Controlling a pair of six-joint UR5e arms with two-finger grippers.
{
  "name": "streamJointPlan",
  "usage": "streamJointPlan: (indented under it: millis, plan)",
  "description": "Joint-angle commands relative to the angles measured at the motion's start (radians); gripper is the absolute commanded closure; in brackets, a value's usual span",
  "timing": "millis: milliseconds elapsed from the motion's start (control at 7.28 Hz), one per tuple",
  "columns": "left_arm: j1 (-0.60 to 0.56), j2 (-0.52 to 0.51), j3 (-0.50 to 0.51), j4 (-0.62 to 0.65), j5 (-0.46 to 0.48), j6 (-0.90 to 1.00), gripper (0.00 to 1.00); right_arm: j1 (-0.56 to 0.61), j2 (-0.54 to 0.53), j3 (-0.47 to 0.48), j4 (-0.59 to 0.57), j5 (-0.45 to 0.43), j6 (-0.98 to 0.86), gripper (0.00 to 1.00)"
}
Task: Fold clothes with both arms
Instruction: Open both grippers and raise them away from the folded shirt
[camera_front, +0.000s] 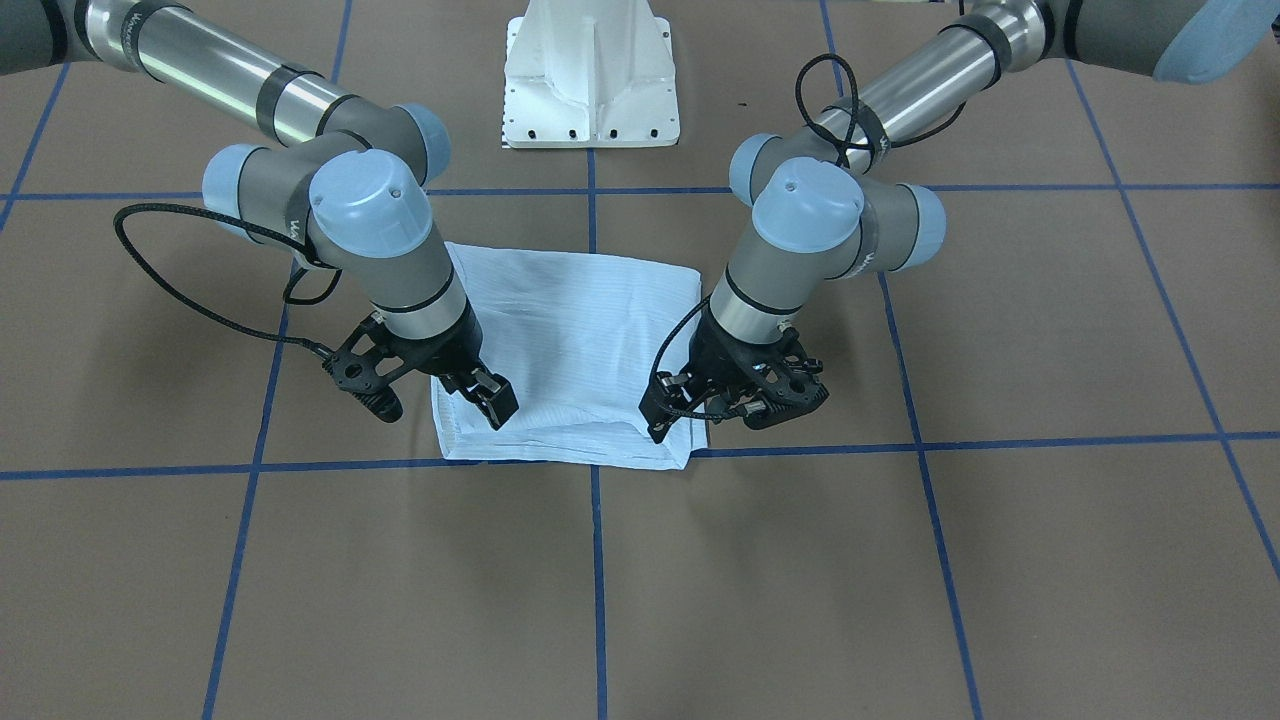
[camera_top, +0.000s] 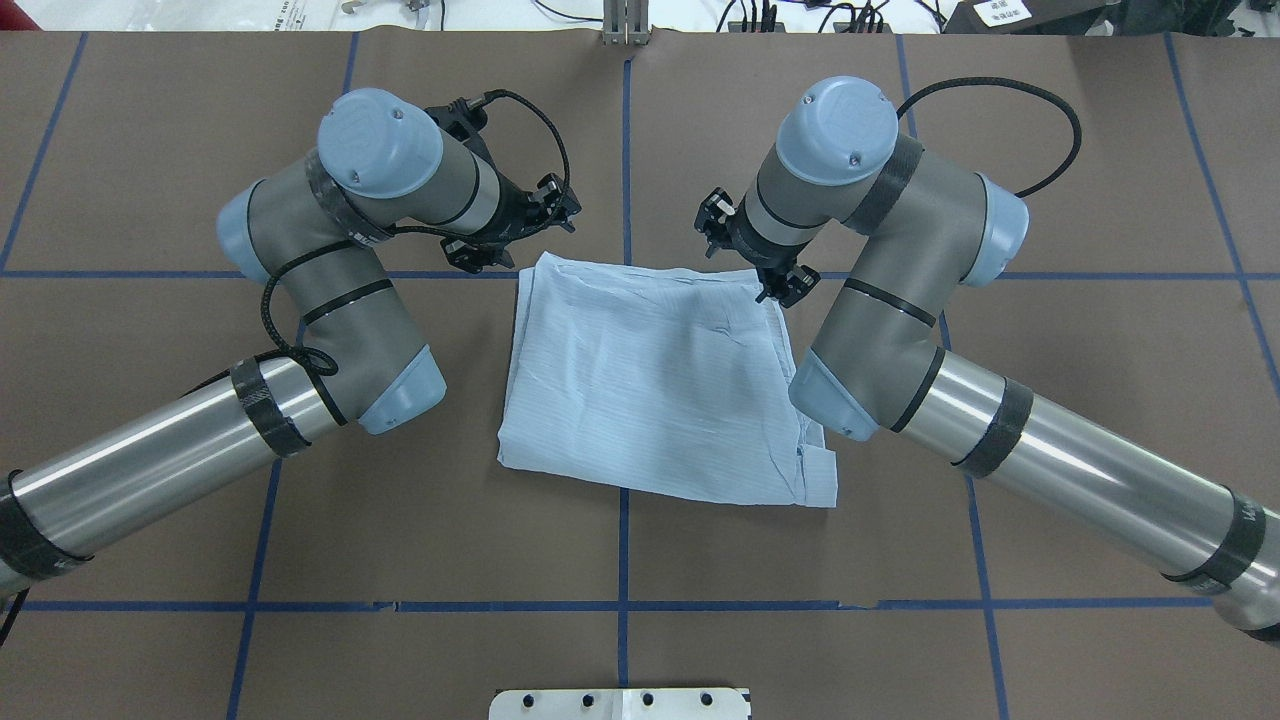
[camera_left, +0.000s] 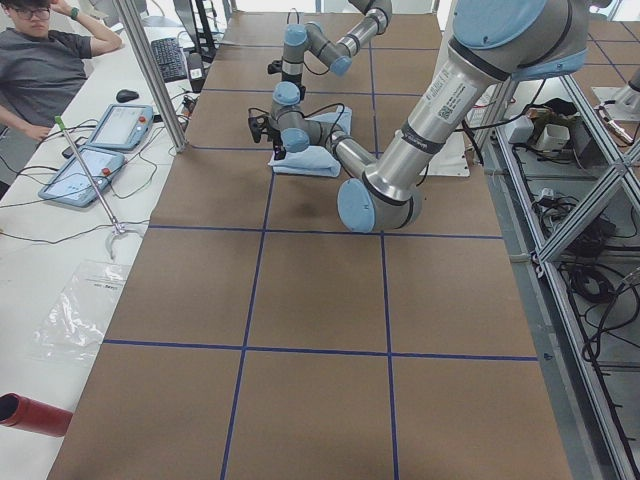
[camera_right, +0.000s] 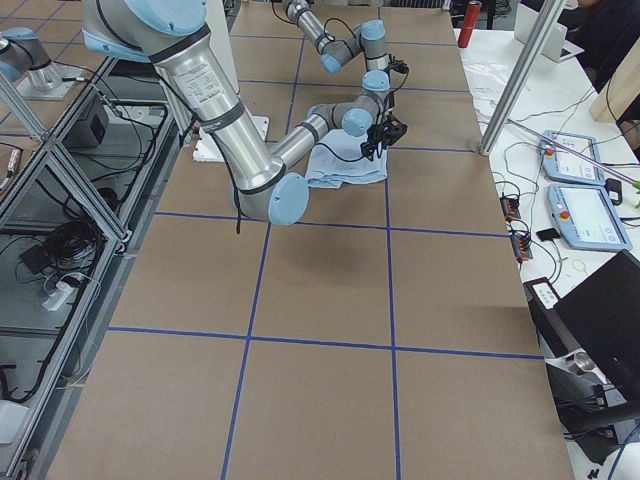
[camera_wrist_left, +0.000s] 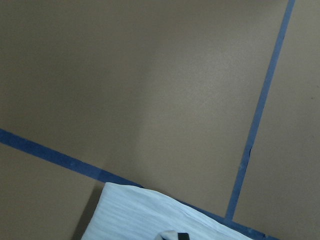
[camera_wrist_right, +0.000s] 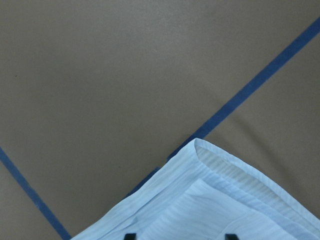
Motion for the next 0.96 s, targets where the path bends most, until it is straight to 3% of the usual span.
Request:
streamJointPlan:
  millis: [0,137,275,412,550,825]
  plan:
    - [-0.034,0.056,-0.052,0.023,-0.008,0.058,0.01,0.001,0.0,0.02,-0.006,0.008,-0.117,0.0]
    - [-0.058,0.115,-0.152,0.1,-0.008,0.154,0.01,0.036,-0.035,0.056,-0.017,0.009,-0.209,0.0]
    - [-0.089,0.152,-0.269,0.255,-0.008,0.275,0.01,0.08,-0.095,0.134,-0.085,0.012,-0.366,0.0]
    - [-0.118,0.185,-0.367,0.368,-0.006,0.37,0.01,0.135,-0.138,0.232,-0.227,0.014,-0.591,0.0]
    - [-0.143,0.25,-0.462,0.413,-0.008,0.44,0.01,0.212,-0.185,0.317,-0.356,0.035,-0.786,0.0]
    - [-0.245,0.347,-0.547,0.474,-0.101,0.655,0.01,0.374,-0.356,0.409,-0.377,0.159,-1.072,0.0]
